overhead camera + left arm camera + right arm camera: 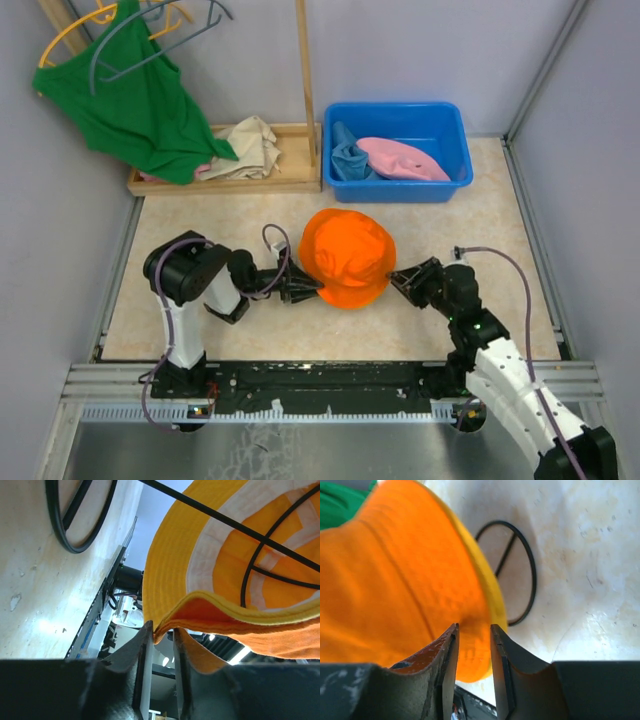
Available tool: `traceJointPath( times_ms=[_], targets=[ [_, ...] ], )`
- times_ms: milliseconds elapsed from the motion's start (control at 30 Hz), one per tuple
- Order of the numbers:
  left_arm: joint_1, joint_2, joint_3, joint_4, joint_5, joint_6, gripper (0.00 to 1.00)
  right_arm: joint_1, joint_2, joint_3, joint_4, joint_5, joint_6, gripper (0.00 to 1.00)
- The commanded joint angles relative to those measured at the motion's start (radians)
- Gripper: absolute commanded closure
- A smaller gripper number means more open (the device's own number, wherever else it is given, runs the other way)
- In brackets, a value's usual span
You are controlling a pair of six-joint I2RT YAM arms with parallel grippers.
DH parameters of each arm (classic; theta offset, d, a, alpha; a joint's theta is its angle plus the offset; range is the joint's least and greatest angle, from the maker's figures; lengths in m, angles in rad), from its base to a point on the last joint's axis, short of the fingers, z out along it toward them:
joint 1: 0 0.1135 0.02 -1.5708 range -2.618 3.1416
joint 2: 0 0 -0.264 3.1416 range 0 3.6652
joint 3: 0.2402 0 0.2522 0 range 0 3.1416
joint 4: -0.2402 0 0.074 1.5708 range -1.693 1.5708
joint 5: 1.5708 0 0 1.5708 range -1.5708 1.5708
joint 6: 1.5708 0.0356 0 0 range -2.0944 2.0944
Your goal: Stack the hats
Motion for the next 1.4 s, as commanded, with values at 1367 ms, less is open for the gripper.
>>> traceJointPath(
  times_ms=[1367],
  targets=[
    [0.371,0.109,0.428,0.267,0.317,-0.066,0.33,-0.183,1.2,1.539,-0.133,-0.196,-0.541,0.25]
  ],
)
